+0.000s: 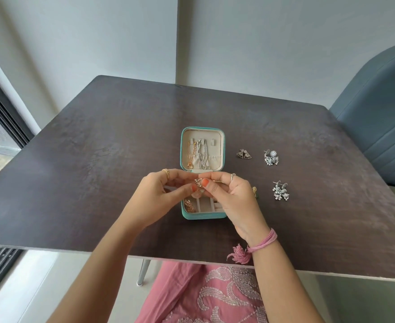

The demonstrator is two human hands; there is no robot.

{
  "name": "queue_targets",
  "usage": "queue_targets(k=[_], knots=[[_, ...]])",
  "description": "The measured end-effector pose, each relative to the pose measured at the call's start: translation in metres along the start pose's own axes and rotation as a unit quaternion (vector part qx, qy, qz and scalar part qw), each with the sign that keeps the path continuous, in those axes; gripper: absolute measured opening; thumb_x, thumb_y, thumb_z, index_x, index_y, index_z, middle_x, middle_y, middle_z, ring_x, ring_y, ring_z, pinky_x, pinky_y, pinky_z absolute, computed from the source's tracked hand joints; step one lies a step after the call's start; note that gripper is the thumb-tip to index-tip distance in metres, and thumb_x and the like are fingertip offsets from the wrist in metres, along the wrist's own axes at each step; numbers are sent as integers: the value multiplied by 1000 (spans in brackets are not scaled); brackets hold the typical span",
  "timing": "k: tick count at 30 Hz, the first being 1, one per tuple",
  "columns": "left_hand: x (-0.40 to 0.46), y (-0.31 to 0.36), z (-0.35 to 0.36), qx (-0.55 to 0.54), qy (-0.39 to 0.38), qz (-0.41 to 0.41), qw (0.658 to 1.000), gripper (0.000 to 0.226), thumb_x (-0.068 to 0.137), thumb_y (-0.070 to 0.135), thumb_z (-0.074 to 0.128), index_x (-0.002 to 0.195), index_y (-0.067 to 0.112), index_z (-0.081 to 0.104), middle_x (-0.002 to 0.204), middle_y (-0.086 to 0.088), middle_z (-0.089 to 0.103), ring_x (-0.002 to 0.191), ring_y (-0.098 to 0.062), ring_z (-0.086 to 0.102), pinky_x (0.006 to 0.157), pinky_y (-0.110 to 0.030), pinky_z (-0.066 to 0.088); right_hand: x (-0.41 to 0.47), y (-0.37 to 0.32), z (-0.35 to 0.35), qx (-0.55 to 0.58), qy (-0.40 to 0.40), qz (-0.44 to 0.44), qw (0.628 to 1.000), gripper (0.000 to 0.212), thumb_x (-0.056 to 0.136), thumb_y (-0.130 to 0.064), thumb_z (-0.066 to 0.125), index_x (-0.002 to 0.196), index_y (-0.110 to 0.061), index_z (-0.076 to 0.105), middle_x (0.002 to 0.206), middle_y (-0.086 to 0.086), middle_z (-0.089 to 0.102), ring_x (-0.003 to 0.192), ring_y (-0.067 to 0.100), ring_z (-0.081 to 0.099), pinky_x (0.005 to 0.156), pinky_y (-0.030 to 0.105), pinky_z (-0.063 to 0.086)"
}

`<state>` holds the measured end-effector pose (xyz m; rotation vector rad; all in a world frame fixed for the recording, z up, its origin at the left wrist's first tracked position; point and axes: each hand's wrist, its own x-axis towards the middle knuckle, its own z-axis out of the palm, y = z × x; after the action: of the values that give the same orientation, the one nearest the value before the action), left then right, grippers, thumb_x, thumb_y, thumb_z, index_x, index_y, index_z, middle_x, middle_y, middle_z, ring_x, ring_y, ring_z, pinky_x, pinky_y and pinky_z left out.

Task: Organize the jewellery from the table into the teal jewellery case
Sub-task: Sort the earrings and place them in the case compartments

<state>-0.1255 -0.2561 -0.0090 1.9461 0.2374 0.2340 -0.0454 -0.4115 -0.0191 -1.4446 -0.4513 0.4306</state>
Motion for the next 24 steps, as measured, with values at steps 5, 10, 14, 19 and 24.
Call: queue_targets(k=[5,10,14,19,24], knots=[[0,-2,4,-46,17,-9,999,17,81,21,71,98,25,74,90,8,75,84,-7,71,80,-31,58,0,0,-1,-24,-7,2,1000,13,86,-9,66,94,-15,73,96,1,75,92,15,71,80,26,56],[0,0,4,-60,15,-4,998,18,82,17,71,91,32,72,86,14,75,82,-3,71,76,-21,57,-1,-3,0,-31,-14,1,999,14,86,-9,65,94,-18,73,92,-6,75,90,13,71,74,22,56],[0,1,2,-60,9,-6,998,14,82,17,70,89,28,74,85,12,75,81,-5,71,75,-20,57,-2,-1,3,-19,-4,-5,1000,13,86,-9,66,94,-17,73,90,-6,75,84,11,71,67,19,54],[1,2,1,-66,12,-21,997,6,80,16,72,80,23,74,81,6,76,78,-10,72,75,-26,58,-2,3,2,-34,2,-25,999,16,87,-9,65,100,-17,71,96,-3,74,87,13,70,67,22,55],[-1,2,5,-104,70,-51,991,4,79,16,75,80,18,72,77,4,75,73,-9,71,68,-22,55,-3,7,0,-66,-12,-61,996,24,89,-8,64,106,-23,69,105,-5,73,100,11,68,78,24,54]])
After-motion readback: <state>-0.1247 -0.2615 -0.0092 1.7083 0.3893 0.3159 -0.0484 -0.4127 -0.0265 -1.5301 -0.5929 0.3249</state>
